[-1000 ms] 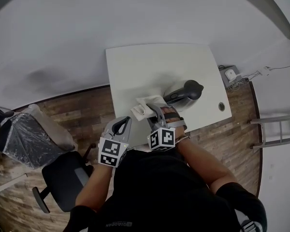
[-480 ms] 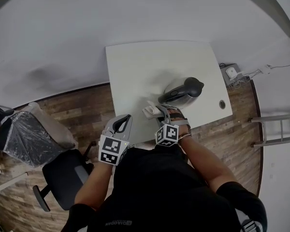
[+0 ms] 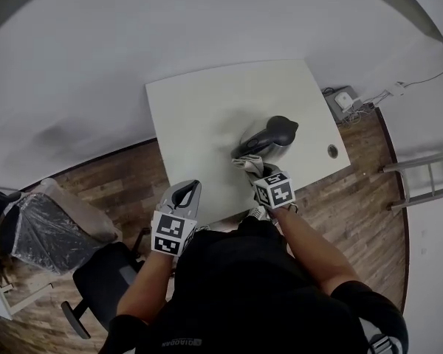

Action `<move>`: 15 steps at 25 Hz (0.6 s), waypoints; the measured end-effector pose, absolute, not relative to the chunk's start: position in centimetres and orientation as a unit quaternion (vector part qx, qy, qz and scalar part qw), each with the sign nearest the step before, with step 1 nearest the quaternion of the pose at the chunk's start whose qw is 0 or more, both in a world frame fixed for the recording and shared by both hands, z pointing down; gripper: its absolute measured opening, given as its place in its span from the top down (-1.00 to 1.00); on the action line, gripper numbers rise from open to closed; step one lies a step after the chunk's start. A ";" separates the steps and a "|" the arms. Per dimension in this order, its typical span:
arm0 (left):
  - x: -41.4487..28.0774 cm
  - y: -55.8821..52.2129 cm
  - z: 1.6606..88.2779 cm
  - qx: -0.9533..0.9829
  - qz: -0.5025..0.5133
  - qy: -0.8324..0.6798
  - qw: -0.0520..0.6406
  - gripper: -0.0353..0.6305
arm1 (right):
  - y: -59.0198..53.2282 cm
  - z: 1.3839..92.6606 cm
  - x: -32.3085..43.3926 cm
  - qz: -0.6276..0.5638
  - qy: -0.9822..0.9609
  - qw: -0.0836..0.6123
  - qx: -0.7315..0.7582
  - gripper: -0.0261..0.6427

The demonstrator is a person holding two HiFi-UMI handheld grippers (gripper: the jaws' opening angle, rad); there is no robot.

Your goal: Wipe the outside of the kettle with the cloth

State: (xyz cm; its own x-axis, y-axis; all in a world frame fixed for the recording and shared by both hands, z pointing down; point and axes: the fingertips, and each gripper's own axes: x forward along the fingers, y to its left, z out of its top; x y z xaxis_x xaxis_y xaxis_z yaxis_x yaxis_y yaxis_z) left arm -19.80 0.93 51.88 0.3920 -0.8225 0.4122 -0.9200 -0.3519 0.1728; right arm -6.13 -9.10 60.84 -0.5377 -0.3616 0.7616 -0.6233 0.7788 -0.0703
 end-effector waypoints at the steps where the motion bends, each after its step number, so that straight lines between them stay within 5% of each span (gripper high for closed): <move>1: -19.6 0.9 51.9 0.813 0.129 -0.534 0.191 0.87 | -9.4 60.5 -5.9 0.226 -0.857 0.357 0.295 0.63; 7: -19.4 0.9 51.9 0.817 0.130 -0.528 0.192 0.87 | -11.0 55.7 -4.9 0.406 -0.838 0.192 0.309 0.63; 15: -17.5 -0.1 51.8 0.839 0.132 -0.493 0.191 0.87 | -10.8 52.9 -2.5 0.395 -0.843 0.155 0.332 0.63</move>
